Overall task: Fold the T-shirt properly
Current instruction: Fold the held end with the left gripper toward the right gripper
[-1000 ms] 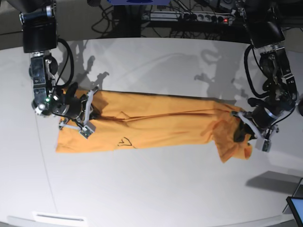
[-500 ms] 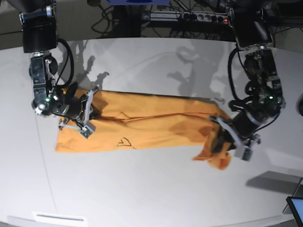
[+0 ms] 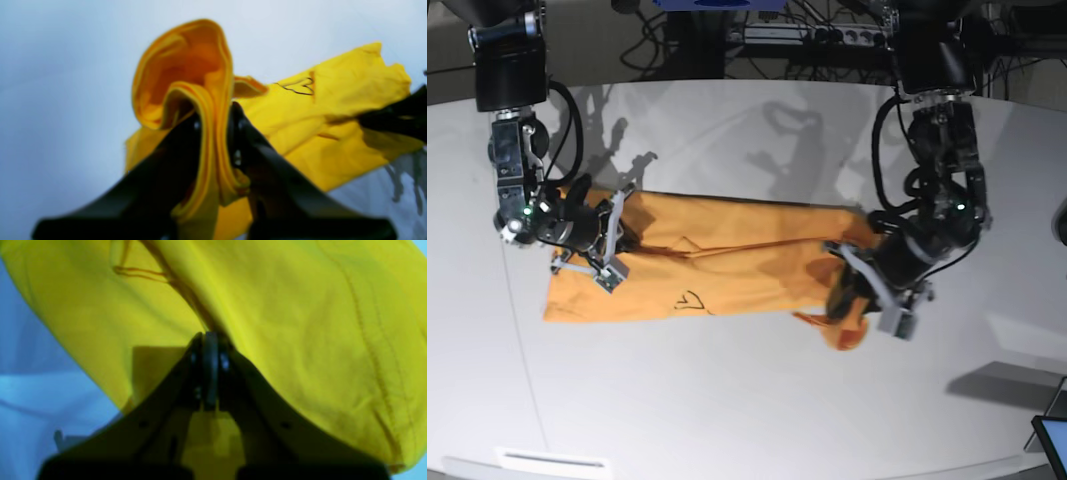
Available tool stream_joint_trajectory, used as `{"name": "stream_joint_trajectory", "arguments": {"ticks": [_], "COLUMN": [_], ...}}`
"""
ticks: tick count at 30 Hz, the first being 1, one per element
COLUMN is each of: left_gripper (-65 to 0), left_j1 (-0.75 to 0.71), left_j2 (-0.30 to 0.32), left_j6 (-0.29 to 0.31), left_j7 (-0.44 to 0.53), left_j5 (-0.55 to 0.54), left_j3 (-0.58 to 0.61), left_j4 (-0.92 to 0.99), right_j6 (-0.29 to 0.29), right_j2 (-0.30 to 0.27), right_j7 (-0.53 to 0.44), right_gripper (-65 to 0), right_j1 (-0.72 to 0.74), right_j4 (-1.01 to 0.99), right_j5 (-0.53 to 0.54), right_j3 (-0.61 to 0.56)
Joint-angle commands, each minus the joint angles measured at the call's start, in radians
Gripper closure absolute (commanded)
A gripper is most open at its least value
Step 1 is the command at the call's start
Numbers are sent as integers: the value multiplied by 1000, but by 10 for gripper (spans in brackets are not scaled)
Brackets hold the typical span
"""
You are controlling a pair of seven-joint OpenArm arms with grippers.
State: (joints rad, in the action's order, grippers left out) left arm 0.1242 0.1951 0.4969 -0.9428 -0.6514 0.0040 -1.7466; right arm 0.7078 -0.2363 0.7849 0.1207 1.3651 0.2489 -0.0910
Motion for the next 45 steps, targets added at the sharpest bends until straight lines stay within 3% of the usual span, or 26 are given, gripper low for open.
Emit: {"name": "stream_joint_trajectory", "arguments": {"ticks": [1, 10, 21, 35, 39, 45], "left_gripper": [0, 0, 0, 0, 0, 0], "left_j1": [21, 12, 12, 13, 24, 53], "left_j2": [-9, -150, -181, -181, -181, -188], "left_j6": [-1, 1, 1, -1, -62, -65], "left_j7": [34, 34, 35, 143, 143, 143], "left_j5": [-20, 195, 319, 335, 335, 335], "left_j3": [4, 34, 218, 235, 235, 235], "left_j4": [-14, -11, 21, 178, 178, 205], "right_j6": [-10, -10, -10, -10, -10, -10], "right_j2": [-11, -11, -11, -11, -11, -11], "right_j7": [140, 140, 140, 140, 140, 140], "right_gripper": [-3, -3, -3, -3, -3, -3], "right_j1": [-22, -22, -22, -22, -22, -22], "right_j4": [-23, -23, -23, -23, -23, -23], "right_j5": [-101, -101, -101, -101, -101, -101], "right_j3": [-2, -2, -2, -2, -2, -2]}}
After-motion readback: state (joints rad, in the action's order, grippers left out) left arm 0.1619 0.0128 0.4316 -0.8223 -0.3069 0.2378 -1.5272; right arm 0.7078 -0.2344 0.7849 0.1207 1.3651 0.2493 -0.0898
